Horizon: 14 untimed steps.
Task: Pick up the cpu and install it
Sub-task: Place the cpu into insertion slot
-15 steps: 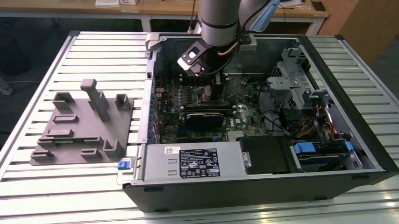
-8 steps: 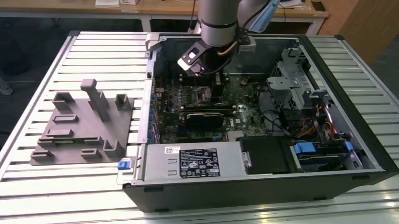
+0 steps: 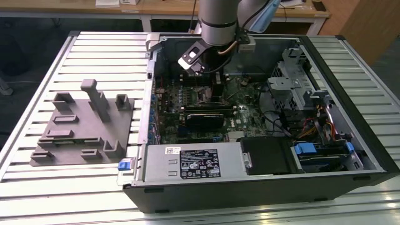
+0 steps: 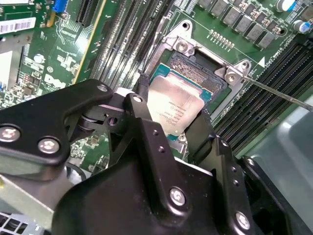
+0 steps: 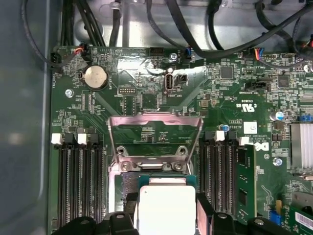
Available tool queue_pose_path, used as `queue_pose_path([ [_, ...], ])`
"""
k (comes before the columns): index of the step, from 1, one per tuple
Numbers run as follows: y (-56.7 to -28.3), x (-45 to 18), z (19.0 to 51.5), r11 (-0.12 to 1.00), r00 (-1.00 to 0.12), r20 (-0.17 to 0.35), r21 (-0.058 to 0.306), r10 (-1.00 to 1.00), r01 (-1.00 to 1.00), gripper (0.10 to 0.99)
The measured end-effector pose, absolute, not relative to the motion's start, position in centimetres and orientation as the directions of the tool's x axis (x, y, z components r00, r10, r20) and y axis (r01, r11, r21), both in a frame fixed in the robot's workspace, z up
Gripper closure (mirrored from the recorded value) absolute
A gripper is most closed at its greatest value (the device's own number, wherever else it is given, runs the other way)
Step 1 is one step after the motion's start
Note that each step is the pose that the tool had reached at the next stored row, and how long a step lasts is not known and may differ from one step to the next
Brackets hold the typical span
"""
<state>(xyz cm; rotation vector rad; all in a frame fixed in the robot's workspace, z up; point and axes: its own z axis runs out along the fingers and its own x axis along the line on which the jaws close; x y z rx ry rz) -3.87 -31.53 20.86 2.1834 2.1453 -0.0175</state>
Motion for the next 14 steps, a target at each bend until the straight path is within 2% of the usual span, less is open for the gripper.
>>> queue_pose_path([
  [14, -31.25, -4.28, 19.85, 0.037, -0.034, -0.053, 0.05, 0.998, 0.998, 0.541],
])
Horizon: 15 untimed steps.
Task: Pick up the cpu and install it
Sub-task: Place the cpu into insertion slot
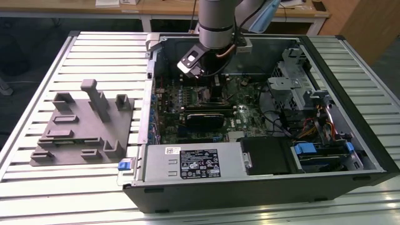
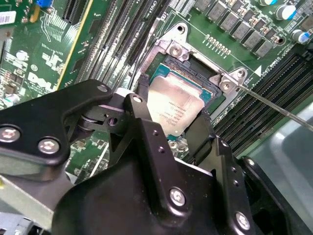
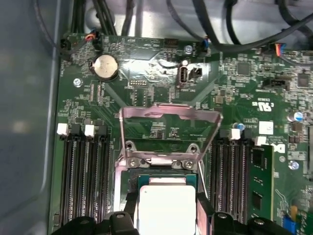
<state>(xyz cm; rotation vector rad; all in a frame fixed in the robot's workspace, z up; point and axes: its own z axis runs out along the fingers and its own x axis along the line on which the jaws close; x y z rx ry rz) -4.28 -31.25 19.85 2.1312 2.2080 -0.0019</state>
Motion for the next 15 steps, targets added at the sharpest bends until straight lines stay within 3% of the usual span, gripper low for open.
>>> queue_pose_path([
  [15, -31.26, -4.68, 19.24, 0.022, -0.02, -0.026, 0.048, 0.999, 0.999, 0.541],
])
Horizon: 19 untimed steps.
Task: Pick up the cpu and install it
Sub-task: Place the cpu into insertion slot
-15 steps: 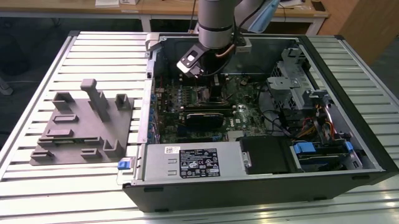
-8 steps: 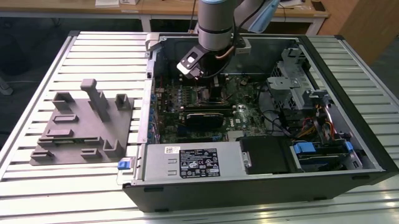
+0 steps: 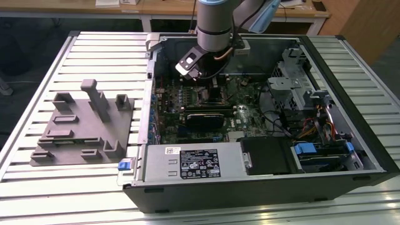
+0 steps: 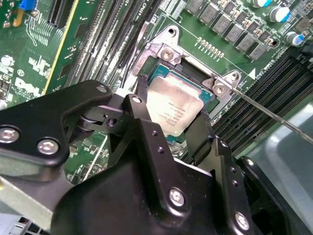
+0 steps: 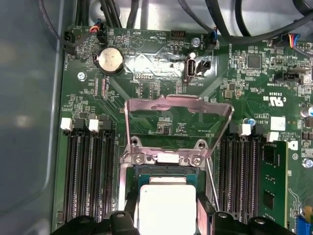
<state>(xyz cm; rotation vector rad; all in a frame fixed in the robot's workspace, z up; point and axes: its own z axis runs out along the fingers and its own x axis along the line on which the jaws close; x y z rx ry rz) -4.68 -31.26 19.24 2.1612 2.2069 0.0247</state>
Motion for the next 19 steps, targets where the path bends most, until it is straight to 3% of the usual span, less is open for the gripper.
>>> queue_pose_path([
  [19, -31.27, -4.35, 19.04, 0.002, -0.001, -0.024, 0.048, 1.0, 0.999, 0.541],
])
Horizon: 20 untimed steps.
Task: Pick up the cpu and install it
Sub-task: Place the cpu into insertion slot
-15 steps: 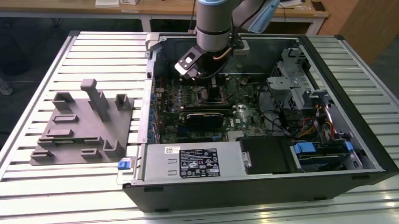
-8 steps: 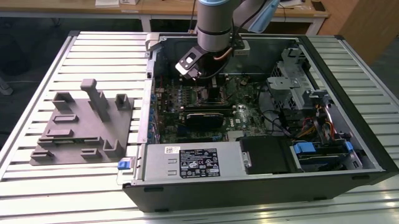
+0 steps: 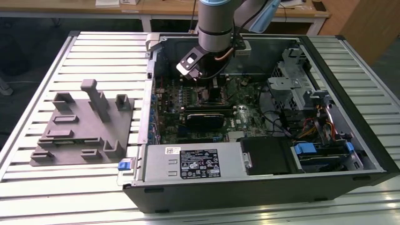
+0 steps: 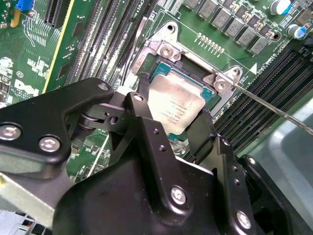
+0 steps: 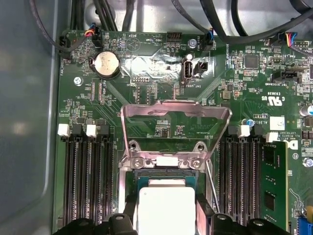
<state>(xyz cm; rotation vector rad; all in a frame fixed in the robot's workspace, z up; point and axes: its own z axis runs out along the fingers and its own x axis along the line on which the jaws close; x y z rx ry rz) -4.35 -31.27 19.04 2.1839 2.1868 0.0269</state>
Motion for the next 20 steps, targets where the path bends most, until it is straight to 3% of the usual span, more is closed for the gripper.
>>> queue_pose_path([
  [10, -31.23, -4.28, 18.98, 0.001, 0.0, -0.022, 0.05, 1.0, 0.999, 0.537],
  [11, -31.21, -4.27, 18.94, 0.001, 0.0, -0.021, 0.05, 1.0, 0.999, 0.478],
  [20, -31.25, -4.3, 19.38, 0.001, 0.0, -0.023, 0.049, 1.0, 0.999, 0.478],
])
